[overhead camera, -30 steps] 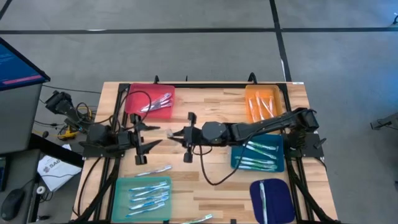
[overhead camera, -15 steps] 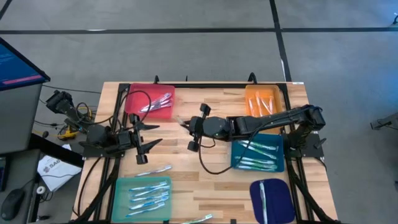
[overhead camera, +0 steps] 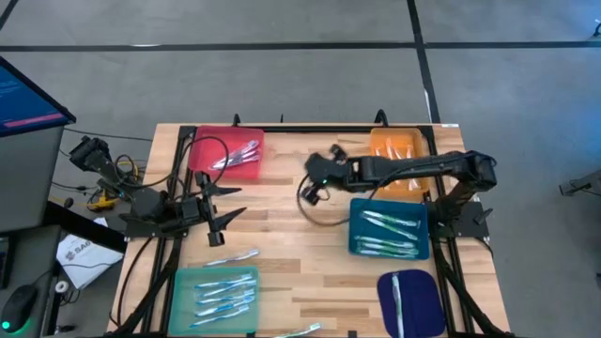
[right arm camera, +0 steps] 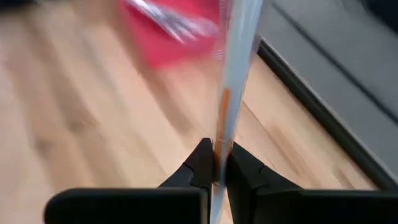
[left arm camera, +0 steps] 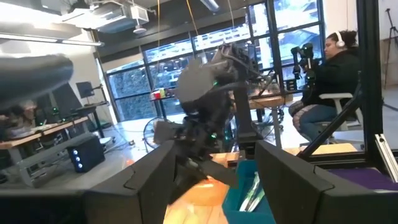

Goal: Pick & Place Toothbrushes
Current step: Put the orange toothbrush into the orange bin

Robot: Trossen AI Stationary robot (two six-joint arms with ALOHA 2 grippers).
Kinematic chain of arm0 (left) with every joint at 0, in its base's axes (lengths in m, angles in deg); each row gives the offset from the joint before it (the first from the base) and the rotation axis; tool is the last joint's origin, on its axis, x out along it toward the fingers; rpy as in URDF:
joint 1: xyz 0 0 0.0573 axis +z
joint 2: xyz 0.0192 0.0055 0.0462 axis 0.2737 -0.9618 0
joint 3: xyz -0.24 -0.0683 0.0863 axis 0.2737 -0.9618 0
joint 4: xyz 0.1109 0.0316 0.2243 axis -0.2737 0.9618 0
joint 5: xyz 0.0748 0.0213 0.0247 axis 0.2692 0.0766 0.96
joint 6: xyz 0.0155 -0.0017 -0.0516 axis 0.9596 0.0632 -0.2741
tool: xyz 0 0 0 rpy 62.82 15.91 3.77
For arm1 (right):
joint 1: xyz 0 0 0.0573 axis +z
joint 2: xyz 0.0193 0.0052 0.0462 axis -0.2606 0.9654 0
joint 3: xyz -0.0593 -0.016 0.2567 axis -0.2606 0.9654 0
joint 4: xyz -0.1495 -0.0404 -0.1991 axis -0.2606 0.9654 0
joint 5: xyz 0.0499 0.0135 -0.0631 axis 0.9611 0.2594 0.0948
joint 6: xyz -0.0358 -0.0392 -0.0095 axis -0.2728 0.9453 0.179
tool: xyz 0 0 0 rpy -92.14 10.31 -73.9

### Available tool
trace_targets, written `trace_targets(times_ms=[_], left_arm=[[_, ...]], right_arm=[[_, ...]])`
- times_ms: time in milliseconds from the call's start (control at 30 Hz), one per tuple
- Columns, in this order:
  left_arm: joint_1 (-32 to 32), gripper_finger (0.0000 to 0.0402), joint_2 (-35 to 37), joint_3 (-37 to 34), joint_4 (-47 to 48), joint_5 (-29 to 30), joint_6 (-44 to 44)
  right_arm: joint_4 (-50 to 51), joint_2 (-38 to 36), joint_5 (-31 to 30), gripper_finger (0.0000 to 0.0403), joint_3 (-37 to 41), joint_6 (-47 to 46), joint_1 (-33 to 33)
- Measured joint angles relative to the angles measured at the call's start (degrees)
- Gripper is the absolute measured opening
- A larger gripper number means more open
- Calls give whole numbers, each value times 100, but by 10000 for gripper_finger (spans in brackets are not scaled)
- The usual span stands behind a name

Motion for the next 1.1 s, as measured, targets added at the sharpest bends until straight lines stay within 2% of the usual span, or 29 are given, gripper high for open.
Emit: trace_targets(times_ms=[200,333,567,867,1100], left_arm=[[2,212,0,0,5,5,-4],[2,212,0,0,4,6,-4],[2,212,0,0,-1,25,-11],[-20,211,0,0,35,21,-31],[-20,212,0,0,35,19,-28]], right_arm=[[1260,-1094,4,23,714,-1091,-665],[1942,-1820,17,15,945,-1394,-1155],[2401,-2666,69,22,1552,-1939,-2036],[2138,-2793,759,18,2829,-1944,-2900],[1685,-2630,796,19,3407,-1773,-3363]])
